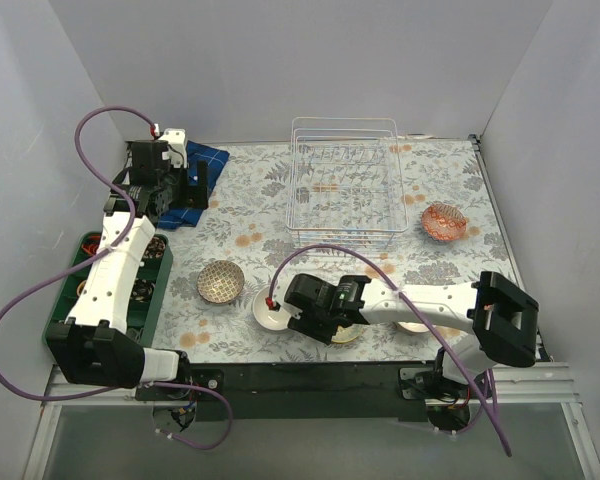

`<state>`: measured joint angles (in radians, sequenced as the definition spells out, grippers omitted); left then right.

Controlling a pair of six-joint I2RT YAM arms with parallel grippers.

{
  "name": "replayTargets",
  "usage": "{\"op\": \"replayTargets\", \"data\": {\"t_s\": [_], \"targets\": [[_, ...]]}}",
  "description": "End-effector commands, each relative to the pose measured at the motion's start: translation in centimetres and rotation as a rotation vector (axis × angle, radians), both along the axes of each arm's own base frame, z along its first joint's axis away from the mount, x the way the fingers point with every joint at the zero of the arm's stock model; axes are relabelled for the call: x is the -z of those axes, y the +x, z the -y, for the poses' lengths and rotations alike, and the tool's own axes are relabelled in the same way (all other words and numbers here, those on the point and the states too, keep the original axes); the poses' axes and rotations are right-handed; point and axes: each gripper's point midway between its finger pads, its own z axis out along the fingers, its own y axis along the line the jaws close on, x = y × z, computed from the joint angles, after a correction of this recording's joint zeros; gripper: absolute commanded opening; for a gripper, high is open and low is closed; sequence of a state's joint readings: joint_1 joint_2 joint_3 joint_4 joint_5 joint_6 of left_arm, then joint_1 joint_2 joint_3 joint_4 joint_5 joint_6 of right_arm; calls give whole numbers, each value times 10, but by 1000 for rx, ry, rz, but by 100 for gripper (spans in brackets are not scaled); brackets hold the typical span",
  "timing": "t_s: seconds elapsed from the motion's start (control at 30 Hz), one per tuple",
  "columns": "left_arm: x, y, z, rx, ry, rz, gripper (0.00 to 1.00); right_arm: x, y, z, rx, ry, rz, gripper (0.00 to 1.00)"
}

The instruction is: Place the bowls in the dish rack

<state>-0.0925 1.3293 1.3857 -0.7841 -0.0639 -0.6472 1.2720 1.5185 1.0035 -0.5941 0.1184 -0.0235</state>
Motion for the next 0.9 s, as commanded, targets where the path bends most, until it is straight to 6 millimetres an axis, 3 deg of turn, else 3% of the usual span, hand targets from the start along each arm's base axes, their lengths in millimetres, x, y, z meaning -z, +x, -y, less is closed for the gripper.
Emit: {"op": "replayTargets", "data": {"t_s": [0.0, 0.13, 0.43, 0.7, 0.87], "targets": [[-23, -6, -6, 0, 21, 78, 98, 4, -3, -4, 29, 8, -15, 46], [-27, -7, -8, 5, 37, 94, 98, 2, -4, -1, 16, 2, -18, 39], [-42, -2, -2, 80, 58, 153, 98, -21, -1, 26, -57, -50, 44, 1], [-67, 4, 25, 261, 26, 236, 97, -52, 23, 38, -99, -86, 49, 1], [-97, 21, 43, 346, -14, 323, 96, -111, 40, 14, -156, 76, 82, 1]]}}
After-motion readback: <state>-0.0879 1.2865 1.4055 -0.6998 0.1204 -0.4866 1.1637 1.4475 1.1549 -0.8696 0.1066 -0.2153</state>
